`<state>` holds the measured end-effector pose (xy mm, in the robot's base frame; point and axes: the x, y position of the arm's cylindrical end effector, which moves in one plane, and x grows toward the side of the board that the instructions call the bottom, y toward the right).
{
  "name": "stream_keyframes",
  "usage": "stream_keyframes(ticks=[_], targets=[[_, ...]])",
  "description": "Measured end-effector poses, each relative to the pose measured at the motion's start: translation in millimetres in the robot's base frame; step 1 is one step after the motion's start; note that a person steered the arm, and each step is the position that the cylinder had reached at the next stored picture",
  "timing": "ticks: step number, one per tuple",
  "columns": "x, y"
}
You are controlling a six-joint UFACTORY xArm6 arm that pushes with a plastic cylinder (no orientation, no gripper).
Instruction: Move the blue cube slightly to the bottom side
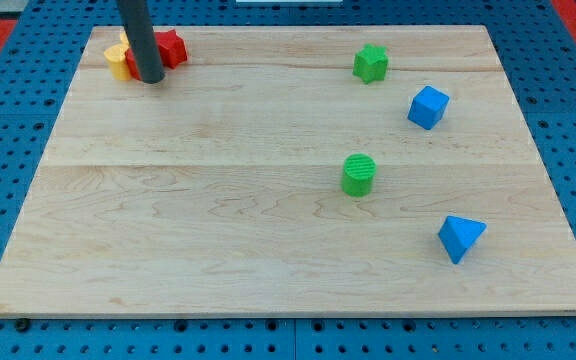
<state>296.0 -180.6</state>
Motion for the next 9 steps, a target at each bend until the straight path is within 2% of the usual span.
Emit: stream_keyframes(ticks=[1, 4, 5, 6, 7, 9], targets=[[6.6, 85.6], [12.8, 130.7], [12.8, 212.2], [12.8, 259.7], [18.6, 272.2], [12.2, 354.8]])
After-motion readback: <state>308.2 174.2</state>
